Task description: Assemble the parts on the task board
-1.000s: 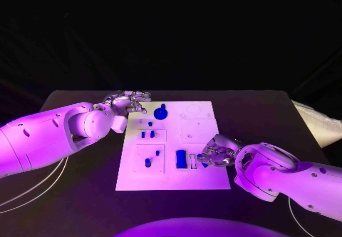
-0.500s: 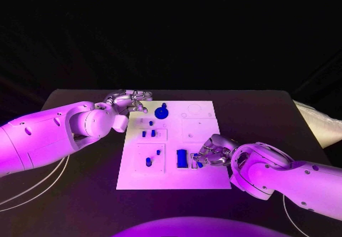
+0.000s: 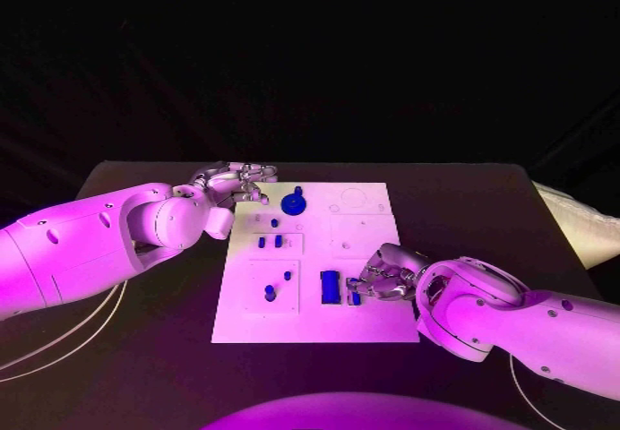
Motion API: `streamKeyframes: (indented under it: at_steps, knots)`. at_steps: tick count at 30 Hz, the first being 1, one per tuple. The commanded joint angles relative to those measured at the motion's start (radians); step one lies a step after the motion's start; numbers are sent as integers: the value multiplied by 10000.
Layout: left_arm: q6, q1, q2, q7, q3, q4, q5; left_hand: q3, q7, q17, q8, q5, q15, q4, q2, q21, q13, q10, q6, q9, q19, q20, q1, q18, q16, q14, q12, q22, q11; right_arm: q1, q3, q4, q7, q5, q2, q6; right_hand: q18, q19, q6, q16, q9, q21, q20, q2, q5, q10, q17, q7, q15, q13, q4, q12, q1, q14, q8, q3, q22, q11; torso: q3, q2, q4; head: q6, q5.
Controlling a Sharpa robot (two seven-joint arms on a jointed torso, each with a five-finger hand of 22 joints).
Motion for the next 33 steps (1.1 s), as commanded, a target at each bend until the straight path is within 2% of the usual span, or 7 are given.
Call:
streamKeyframes:
  at_steps: [1, 11, 17, 19, 27, 30, 33]
  knots:
    - [218, 2, 12, 40, 7, 24, -32, 8, 24, -9, 32, 12, -3, -62, 56, -60, -16, -75, -59, -11, 59, -25, 2, 114, 3, -78, 53, -9, 2, -10, 2, 5, -98, -568, 46, 492, -167, 76, 35, 37, -10, 37, -2, 18, -38, 55, 634, 20, -73, 6, 3, 20, -116, 682, -13, -106, 5, 4, -2, 4, 5, -9, 9]
    - [264, 2, 13, 9, 7, 22, -33, 4, 27, -13, 34, 12, -2, -63, 58, -65, -17, -80, -61, -11, 62, -25, -4, 113, 5, -80, 59, -13, 5, -13, 2, 9, -110, -763, 103, 651, -167, 67, 22, 32, 16, 34, -5, -38, -167, 49, 627, 25, -72, 24, 81, 0, -259, 676, 7, -341, 1, 6, 3, 0, 0, -34, 31]
    - [270, 2, 12, 3, 7, 17, -33, 4, 27, -13, 34, 12, -2, -63, 58, -65, -17, -80, -61, -11, 62, -25, -4, 113, 5, -80, 59, -13, 5, -15, 2, 23, -104, -807, 111, 649, -171, 67, 29, 49, 48, 47, 2, -91, -127, 70, 655, 22, -66, 98, 417, 25, -695, 676, 39, -924, 32, 10, 2, 1, -4, -34, 34]
    - [275, 2, 12, -3, 7, 14, -34, 4, 27, -13, 34, 12, -2, -63, 58, -65, -17, -80, -61, -11, 62, -25, -4, 113, 5, -80, 59, -13, 5, -16, 2, 37, -99, -823, 111, 685, -182, 87, 50, 87, 69, 82, -5, -6, -176, 127, 715, 3, -76, 215, 529, 138, -842, 686, 66, -1165, 98, -4, 3, 4, -2, -35, 34]
    - [309, 2, 14, -23, 7, 10, -86, 3, 29, -19, 36, 13, 0, -64, 68, -71, -18, -88, -66, -12, 67, -24, -7, 112, 8, -81, 67, -17, 7, -26, 2, 111, -101, -900, 92, 759, -227, 173, 143, 242, 131, 221, -32, 339, -157, 308, 954, -61, -110, 544, 563, 475, -1147, 730, 167, -1625, 354, -55, 4, 5, 2, -27, 19]
    - [311, 2, 15, -23, 7, 9, -93, 3, 29, -19, 36, 13, 0, -64, 68, -71, -18, -88, -66, -12, 67, -24, -7, 112, 8, -81, 67, -17, 7, -30, 2, 130, -105, -944, 82, 742, -228, 177, 174, 274, 151, 229, -45, 584, -28, 364, 1003, -84, -127, 636, 556, 566, -1141, 738, 199, -1669, 364, -76, 1, 2, -2, -24, 18]
    - [314, 2, 16, -24, 7, 8, -95, 3, 29, -19, 36, 13, 0, -64, 68, -71, -18, -88, -66, -12, 67, -24, -7, 112, 8, -81, 67, -17, 7, -31, 2, 150, -108, -997, 61, 723, -228, 177, 175, 275, 151, 229, -45, 590, -24, 365, 1003, -85, -127, 637, 555, 567, -1140, 738, 200, -1671, 364, -76, 1, -2, 5, -27, 17]
